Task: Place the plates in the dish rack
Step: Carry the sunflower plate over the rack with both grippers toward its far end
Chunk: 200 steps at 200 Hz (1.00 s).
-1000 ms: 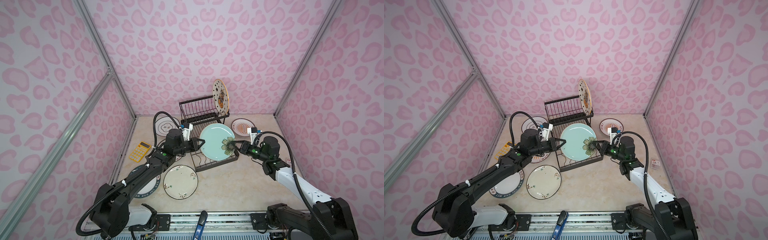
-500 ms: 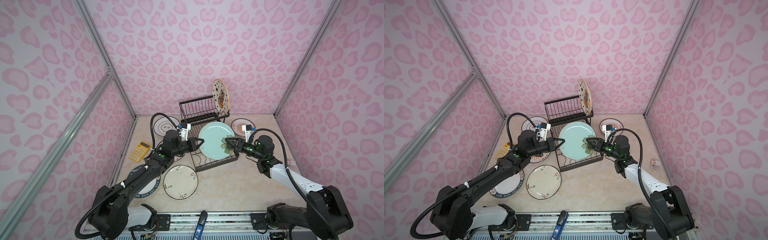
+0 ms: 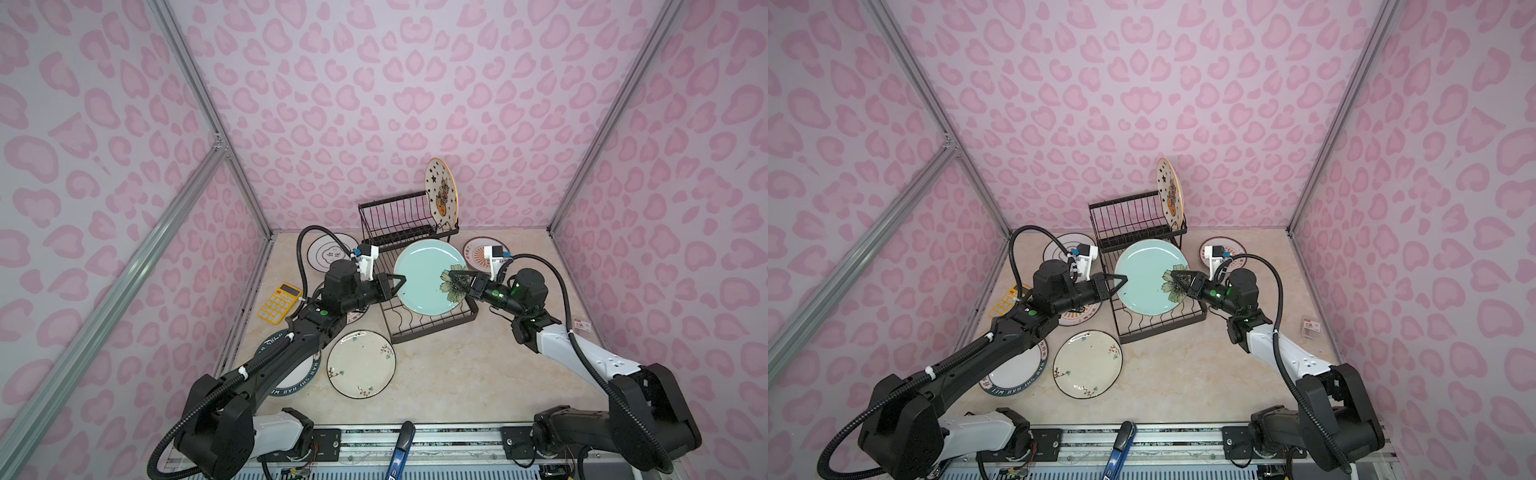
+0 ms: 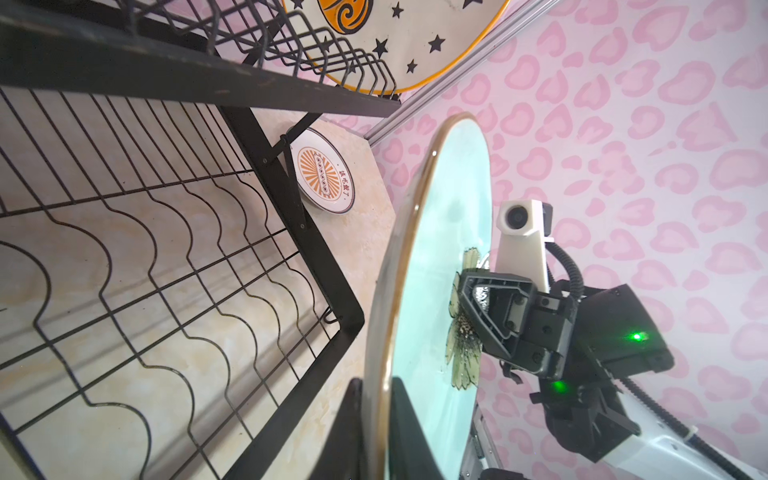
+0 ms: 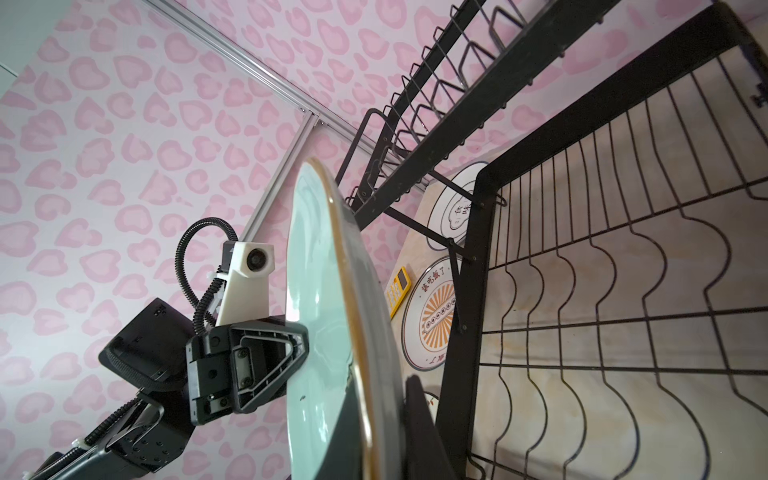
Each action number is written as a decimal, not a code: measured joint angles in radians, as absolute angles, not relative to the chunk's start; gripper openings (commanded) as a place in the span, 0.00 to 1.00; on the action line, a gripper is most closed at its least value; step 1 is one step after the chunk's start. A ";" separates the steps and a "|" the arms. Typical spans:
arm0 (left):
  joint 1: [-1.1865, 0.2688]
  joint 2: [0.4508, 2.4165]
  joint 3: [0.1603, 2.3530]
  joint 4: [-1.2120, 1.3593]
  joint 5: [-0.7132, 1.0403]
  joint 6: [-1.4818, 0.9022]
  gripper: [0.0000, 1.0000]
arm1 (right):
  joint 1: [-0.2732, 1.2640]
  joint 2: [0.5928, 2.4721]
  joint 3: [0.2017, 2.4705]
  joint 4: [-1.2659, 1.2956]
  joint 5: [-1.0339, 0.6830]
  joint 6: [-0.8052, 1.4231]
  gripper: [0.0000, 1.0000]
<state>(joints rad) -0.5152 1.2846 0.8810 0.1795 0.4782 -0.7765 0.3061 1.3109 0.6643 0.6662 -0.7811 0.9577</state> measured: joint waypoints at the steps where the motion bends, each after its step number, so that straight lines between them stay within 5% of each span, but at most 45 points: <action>1: -0.516 1.285 0.881 0.179 0.479 -0.776 0.42 | 0.307 1.311 0.664 0.666 -0.783 0.957 0.00; 68: -0.518 1.258 0.885 0.100 0.469 -0.714 0.63 | 0.296 1.331 0.668 0.674 -0.782 0.974 0.00; 200: -0.518 1.091 0.858 -0.012 0.327 -0.631 0.69 | 0.293 1.297 0.908 0.421 -0.558 0.735 0.00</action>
<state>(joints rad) -0.5179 1.0908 0.8577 -0.0124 0.3275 -0.6308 0.2928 1.2968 0.9085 0.4206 -0.5583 0.7345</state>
